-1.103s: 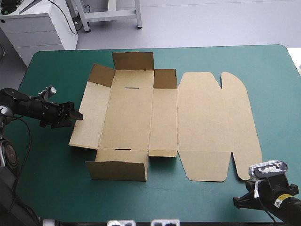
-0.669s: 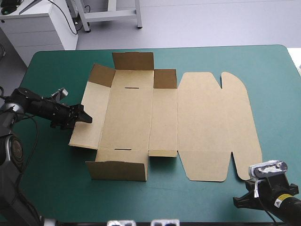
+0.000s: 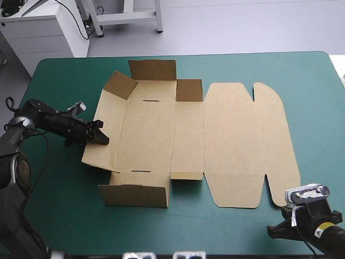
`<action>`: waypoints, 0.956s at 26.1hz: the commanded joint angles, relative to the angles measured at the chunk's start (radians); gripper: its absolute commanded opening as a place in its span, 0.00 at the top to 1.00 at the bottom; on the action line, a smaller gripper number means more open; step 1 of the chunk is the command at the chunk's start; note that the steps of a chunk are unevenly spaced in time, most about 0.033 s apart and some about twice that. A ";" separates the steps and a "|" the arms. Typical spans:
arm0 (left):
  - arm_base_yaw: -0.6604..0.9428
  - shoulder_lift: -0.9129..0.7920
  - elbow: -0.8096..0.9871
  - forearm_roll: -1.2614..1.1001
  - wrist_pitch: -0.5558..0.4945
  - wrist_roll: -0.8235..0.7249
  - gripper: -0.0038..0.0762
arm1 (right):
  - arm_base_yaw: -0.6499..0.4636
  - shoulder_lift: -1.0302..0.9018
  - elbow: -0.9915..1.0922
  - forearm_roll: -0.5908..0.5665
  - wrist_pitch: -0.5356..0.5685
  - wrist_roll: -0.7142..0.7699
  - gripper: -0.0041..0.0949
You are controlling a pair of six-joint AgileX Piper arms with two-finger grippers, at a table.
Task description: Fold the box
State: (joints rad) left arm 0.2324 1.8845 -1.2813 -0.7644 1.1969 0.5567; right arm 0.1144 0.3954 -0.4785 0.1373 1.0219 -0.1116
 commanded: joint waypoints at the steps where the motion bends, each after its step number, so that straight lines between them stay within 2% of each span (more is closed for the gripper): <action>1: -0.006 -0.046 -0.020 -0.057 0.035 -0.009 0.97 | 0.000 0.006 -0.022 0.009 -0.047 -0.008 0.97; 6: -0.006 -0.046 -0.034 -0.057 0.040 -0.009 0.96 | 0.000 0.006 -0.022 0.009 -0.047 -0.008 0.97; 11: -0.023 -0.049 -0.124 -0.037 0.069 0.000 0.96 | 0.000 0.006 -0.022 0.009 -0.047 -0.008 0.97; 16: -0.105 -0.049 -0.264 0.061 0.094 0.126 0.96 | 0.000 0.006 -0.022 0.009 -0.047 -0.008 0.97; 22: -0.252 -0.049 -0.439 0.215 0.027 0.236 0.96 | 0.000 0.006 -0.022 0.009 -0.047 -0.008 0.97; 25: -0.338 -0.049 -0.515 0.318 -0.045 0.243 0.96 | 0.000 0.006 -0.022 0.009 -0.047 -0.008 0.97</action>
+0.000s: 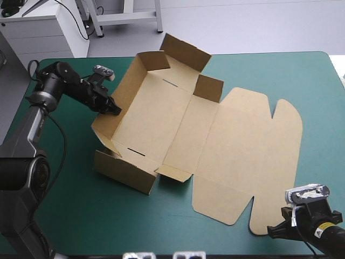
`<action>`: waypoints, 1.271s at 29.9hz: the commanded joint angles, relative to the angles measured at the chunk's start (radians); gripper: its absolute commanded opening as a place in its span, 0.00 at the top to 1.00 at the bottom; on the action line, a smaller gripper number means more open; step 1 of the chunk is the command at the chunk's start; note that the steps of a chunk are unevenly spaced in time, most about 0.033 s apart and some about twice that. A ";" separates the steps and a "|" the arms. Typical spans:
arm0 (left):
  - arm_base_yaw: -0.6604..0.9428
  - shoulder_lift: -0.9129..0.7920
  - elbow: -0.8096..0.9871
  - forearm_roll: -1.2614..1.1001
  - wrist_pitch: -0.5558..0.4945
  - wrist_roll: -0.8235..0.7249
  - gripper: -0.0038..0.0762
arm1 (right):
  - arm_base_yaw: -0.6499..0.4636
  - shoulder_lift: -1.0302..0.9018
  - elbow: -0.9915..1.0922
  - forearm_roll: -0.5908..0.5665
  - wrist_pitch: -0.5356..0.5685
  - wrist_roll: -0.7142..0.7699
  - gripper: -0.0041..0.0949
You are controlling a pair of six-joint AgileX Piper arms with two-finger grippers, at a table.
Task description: Fold the box
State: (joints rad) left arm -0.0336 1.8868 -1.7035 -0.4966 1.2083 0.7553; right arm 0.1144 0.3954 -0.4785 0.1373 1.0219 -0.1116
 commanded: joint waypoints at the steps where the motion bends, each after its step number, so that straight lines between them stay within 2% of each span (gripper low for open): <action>1: -0.101 -0.051 -0.117 0.086 -0.079 0.054 0.96 | 0.000 0.006 -0.022 0.009 -0.047 -0.008 0.97; 10: -0.344 -0.051 -0.241 0.356 -0.214 0.081 0.96 | 0.000 0.006 -0.022 0.009 -0.047 -0.008 0.97; 21: -0.617 -0.051 -0.241 0.691 -0.284 0.084 0.96 | 0.000 0.006 -0.022 0.009 -0.047 -0.008 0.97; 28: -0.722 -0.053 -0.243 0.704 -0.297 0.100 0.96 | 0.000 0.006 -0.022 0.009 -0.047 -0.008 0.97; 34: -0.728 -0.087 -0.243 0.486 -0.291 0.246 0.96 | 0.000 0.006 -0.022 0.009 -0.047 -0.008 0.97; 38: -0.728 -0.092 -0.241 0.497 -0.289 0.245 0.96 | 0.000 0.006 -0.022 0.009 -0.049 -0.008 0.97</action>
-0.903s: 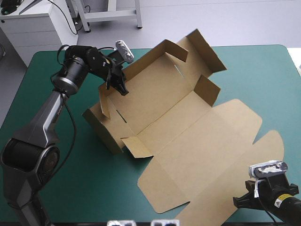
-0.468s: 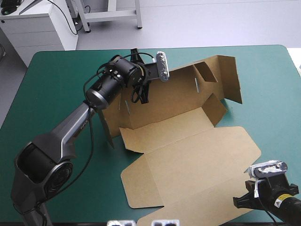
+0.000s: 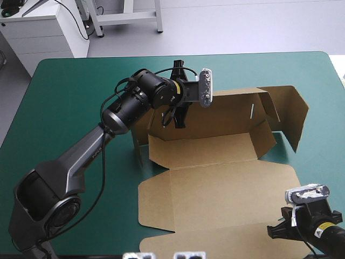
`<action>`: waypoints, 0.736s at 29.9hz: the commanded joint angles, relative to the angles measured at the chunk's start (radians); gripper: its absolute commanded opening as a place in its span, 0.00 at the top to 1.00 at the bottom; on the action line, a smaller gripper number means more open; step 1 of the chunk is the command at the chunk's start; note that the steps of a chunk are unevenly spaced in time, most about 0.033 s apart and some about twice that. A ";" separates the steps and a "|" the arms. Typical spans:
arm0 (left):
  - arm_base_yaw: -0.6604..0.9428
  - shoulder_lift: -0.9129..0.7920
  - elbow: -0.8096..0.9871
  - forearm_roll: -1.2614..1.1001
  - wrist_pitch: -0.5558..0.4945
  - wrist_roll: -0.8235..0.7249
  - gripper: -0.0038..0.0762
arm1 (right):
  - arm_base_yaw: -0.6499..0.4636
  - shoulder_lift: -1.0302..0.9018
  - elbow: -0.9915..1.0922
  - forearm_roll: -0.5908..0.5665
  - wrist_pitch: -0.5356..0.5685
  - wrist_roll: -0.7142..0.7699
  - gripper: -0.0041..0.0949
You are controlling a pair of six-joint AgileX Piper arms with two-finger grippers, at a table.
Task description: Fold the box
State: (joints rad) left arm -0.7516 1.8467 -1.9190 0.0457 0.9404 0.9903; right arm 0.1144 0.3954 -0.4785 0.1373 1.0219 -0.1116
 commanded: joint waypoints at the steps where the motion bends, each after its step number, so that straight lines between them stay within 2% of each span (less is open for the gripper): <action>1: -0.010 -0.050 -0.018 -0.046 -0.025 0.010 0.96 | 0.000 0.006 -0.022 0.009 -0.049 -0.008 0.97; 8: -0.068 -0.050 0.080 0.057 -0.160 -0.021 0.96 | 0.000 0.012 -0.035 0.009 -0.114 0.010 0.97; 12: -0.152 -0.050 0.112 0.265 -0.218 -0.190 0.96 | 0.000 0.051 -0.093 -0.024 -0.116 0.077 0.97; 16: -0.226 -0.050 0.112 0.478 -0.226 -0.371 0.96 | 0.000 0.121 -0.184 -0.090 -0.136 0.131 0.97; 19: -0.262 -0.050 0.112 0.571 -0.213 -0.483 0.96 | 0.000 0.184 -0.262 -0.108 -0.184 0.151 0.97; 22: -0.278 -0.050 0.112 0.571 -0.207 -0.517 0.96 | 0.000 0.247 -0.351 -0.137 -0.237 0.187 0.97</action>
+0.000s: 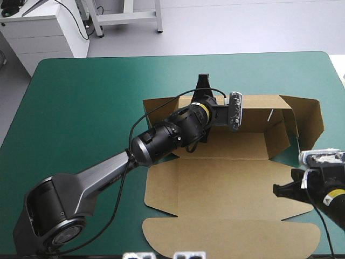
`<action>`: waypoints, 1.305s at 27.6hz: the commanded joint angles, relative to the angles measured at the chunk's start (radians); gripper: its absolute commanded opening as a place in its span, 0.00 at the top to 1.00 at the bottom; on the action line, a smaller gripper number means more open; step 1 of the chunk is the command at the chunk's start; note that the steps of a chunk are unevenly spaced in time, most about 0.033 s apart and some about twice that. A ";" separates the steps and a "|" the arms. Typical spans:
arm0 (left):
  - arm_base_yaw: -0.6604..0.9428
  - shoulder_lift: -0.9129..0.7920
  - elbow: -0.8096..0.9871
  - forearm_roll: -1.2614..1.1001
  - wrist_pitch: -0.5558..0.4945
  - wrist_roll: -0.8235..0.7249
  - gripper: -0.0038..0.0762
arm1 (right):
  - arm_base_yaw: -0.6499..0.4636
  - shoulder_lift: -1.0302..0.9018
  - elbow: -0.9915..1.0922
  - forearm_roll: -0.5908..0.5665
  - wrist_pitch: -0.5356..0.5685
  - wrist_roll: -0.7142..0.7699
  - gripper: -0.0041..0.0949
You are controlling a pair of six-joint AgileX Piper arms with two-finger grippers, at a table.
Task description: Fold the box
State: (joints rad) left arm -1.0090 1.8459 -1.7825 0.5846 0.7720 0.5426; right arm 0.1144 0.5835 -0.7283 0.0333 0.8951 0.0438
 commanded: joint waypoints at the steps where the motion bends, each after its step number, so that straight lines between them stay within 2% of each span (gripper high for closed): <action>1: -0.023 -0.050 -0.025 0.034 -0.038 -0.084 0.96 | 0.000 0.077 -0.124 -0.039 -0.129 0.041 0.97; 6: -0.035 -0.050 -0.004 0.046 -0.050 -0.117 0.96 | -0.002 0.207 -0.263 -0.132 -0.161 0.155 0.97; 9: -0.038 -0.050 0.049 0.157 -0.071 -0.227 0.96 | -0.002 0.283 -0.340 -0.167 -0.161 0.201 0.97; 13: -0.060 -0.050 0.132 0.416 -0.066 -0.429 0.96 | -0.002 0.383 -0.470 -0.175 -0.154 0.206 0.97; 18: -0.086 -0.050 0.166 0.531 -0.063 -0.502 0.96 | -0.049 0.534 -0.646 -0.165 -0.097 0.176 0.97; 21: -0.090 -0.050 0.166 0.529 -0.067 -0.502 0.96 | -0.099 0.630 -0.763 -0.089 -0.044 0.075 0.97; 28: -0.090 -0.050 0.166 0.529 -0.067 -0.502 0.96 | -0.249 0.878 -0.974 0.209 0.091 -0.133 0.98; 30: -0.090 -0.050 0.166 0.529 -0.069 -0.502 0.96 | -0.272 0.940 -1.014 0.242 0.115 -0.166 0.98; 36: -0.090 -0.050 0.166 0.529 -0.069 -0.529 0.96 | -0.290 1.109 -1.073 0.241 0.145 -0.211 0.98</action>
State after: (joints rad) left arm -1.0890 1.8459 -1.5919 1.0803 0.7216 0.0427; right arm -0.1680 1.7114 -1.7629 0.2549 1.0713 -0.1453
